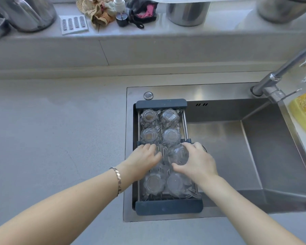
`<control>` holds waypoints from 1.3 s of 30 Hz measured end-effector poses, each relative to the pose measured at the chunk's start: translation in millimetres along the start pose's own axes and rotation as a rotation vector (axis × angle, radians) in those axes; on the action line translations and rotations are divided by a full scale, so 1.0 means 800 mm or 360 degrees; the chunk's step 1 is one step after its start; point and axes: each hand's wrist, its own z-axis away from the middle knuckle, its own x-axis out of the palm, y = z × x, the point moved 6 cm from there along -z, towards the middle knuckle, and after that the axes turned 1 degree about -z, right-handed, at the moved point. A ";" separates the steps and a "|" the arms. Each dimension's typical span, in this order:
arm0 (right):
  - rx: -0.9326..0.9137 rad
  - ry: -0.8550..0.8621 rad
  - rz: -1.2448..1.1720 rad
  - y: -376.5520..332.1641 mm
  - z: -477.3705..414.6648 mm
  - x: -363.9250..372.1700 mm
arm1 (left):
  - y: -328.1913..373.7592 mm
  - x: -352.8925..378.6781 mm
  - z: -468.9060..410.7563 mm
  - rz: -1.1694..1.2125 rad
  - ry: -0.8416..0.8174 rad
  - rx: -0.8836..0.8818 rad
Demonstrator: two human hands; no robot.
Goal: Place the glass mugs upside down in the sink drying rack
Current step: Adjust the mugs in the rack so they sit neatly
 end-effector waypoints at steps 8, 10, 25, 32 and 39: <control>-0.0507 -0.0106 0.0290 0.008 0.002 -0.029 | -0.025 -0.010 0.012 0.0755 -0.0150 -0.0723; -0.0603 -0.0126 0.0337 0.002 0.000 -0.027 | -0.021 -0.002 0.007 0.0800 -0.0191 -0.0827; -0.0889 -0.0311 0.0471 -0.016 -0.031 0.034 | -0.011 0.028 0.012 0.0925 -0.0227 -0.0862; -0.0536 -0.0206 -0.0222 0.017 -0.020 0.048 | 0.007 0.003 -0.004 0.0508 -0.0290 -0.0759; -0.0047 -0.0043 -0.0678 0.030 -0.022 0.052 | 0.025 -0.019 -0.015 0.0209 -0.0205 -0.0532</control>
